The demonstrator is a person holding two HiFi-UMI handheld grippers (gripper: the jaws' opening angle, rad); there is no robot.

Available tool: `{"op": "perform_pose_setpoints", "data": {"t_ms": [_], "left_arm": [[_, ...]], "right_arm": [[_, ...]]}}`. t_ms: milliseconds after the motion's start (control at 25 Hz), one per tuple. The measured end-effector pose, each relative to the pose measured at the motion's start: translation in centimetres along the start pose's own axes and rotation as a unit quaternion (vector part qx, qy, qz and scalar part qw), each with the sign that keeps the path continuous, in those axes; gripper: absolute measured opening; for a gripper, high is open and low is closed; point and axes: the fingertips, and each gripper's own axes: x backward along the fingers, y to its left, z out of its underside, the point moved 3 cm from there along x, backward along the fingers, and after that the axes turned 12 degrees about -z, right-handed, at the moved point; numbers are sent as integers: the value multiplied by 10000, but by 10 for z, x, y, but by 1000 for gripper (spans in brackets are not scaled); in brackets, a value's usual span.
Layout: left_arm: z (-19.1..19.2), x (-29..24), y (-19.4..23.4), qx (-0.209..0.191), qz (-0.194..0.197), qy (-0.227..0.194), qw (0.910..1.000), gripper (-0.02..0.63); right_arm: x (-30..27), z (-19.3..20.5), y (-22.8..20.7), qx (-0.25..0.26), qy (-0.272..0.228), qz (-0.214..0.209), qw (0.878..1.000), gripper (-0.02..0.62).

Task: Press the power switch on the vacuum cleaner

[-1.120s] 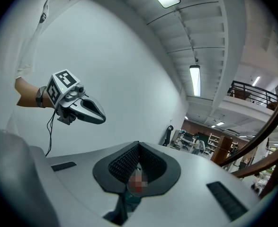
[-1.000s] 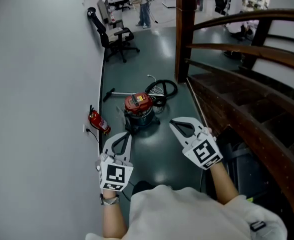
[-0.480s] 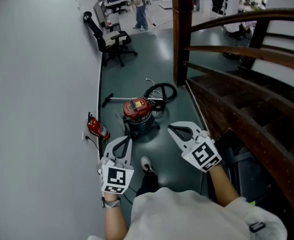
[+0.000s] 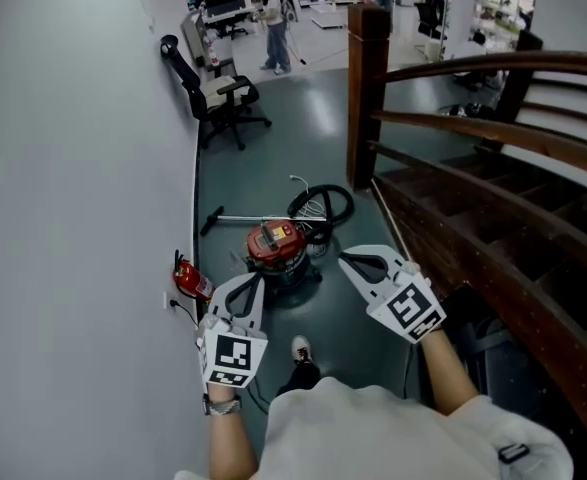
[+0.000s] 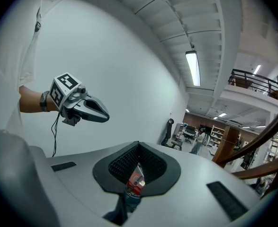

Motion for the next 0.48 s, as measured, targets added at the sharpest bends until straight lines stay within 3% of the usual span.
{"op": "perform_pose_setpoints", "data": {"t_ms": [280,480], "left_arm": [[9,-39,44,89,-214,93,9997,0],[23,-56,64,116,-444,284,9985,0]], "right_arm": [[-36,-12,-38,33,-68,12,10000,28],[-53,-11,-59,-280,-147,151,9994,29]]}}
